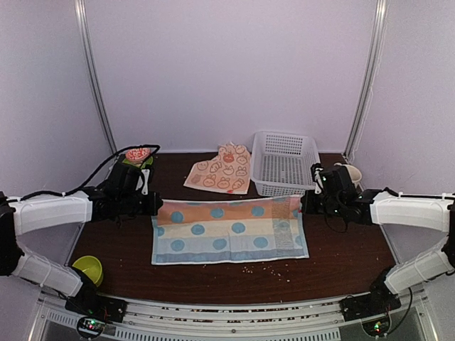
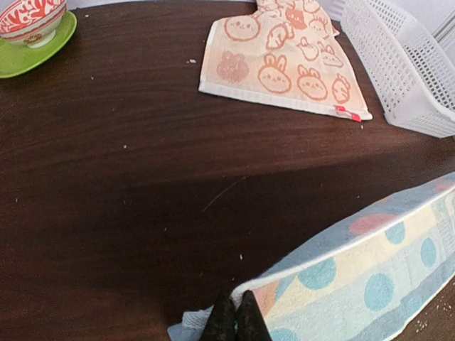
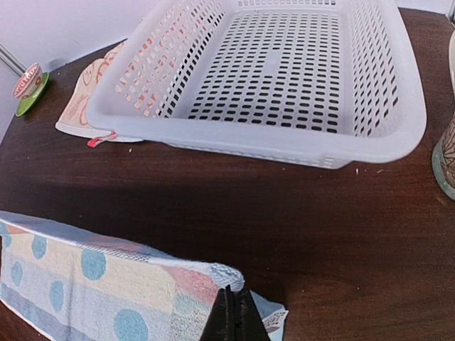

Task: Roll the towels
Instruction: Flatten out the towel at the center of the board, then pick up the towel from the center of the board.

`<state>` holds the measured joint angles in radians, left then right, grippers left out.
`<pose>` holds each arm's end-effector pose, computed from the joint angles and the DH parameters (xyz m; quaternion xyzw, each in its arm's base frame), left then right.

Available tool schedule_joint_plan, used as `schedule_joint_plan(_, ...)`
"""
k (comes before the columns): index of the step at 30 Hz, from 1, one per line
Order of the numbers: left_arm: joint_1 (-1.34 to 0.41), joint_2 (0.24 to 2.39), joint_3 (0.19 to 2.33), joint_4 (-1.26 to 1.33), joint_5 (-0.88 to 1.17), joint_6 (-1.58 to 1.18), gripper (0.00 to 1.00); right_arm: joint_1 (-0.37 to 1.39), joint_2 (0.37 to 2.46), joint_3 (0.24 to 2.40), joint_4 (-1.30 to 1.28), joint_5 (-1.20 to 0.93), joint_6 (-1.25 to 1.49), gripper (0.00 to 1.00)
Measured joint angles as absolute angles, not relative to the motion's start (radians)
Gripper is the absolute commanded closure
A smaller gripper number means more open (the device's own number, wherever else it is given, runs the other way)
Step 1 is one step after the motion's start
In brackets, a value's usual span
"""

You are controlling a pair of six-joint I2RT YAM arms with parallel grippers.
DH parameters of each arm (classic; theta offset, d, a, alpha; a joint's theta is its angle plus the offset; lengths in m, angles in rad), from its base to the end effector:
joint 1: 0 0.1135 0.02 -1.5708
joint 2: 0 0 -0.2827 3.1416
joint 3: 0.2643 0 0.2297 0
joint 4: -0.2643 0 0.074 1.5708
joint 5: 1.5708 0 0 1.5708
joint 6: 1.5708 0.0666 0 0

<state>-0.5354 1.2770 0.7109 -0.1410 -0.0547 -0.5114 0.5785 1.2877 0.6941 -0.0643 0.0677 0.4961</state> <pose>0.2291 -0.1317 0.2245 -0.0005 0.9079 -0.1876 0.3748 0.2281 0.1436 0.2248 -0.0220 0.8970 0.1994 0.3940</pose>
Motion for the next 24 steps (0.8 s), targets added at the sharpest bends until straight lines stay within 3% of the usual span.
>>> schedule_joint_plan(24, -0.541, 1.059, 0.482, -0.136, 0.004, -0.601, 1.0, 0.623, 1.139, 0.506, -0.06, 0.004, 0.577, 1.0)
